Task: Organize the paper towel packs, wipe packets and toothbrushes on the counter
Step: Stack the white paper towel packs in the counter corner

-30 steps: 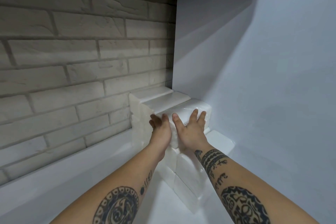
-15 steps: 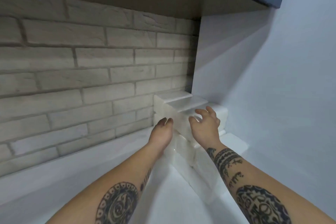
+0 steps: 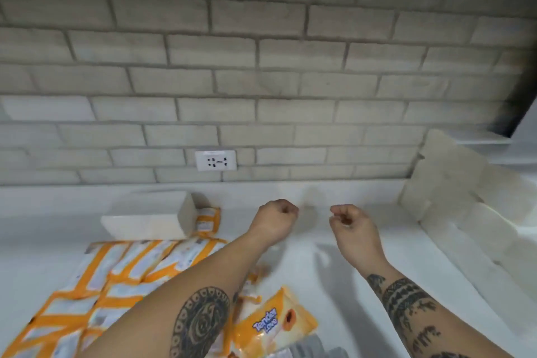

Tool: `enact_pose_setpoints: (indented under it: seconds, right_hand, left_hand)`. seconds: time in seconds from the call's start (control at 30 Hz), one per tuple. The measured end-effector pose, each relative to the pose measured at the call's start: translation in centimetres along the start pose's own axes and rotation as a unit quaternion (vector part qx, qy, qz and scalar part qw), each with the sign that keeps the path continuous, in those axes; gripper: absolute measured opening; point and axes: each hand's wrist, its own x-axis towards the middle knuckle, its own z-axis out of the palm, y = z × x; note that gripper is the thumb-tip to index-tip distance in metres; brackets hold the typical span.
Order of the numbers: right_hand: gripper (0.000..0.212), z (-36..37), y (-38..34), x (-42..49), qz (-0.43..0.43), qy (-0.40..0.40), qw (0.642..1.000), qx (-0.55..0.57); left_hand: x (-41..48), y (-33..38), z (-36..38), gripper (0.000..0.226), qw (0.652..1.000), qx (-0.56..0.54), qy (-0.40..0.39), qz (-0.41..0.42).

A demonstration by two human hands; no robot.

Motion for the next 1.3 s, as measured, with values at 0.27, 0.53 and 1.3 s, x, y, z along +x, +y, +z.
enact_pose_setpoints:
  seconds: [0.27,0.53,1.3]
  right_hand:
    - [0.016,16.6,-5.1,-6.1,-0.017,-0.145,0.989,-0.004]
    - [0.023,25.9,-10.3,-5.5,0.001,-0.199,0.98,0.01]
    - [0.06,34.8,-12.8,-1.6,0.11,-0.116,0.983,0.094]
  left_hand:
    - [-4.3,-13.5,-13.9,0.02,0.99,0.054,0.093,-0.087]
    - [-3.9,-21.2,-23.5,0.029,0.96,-0.028,0.249,-0.123]
    - [-0.2,-25.4,-26.4,0.04,0.892,-0.253,0.351,-0.132]
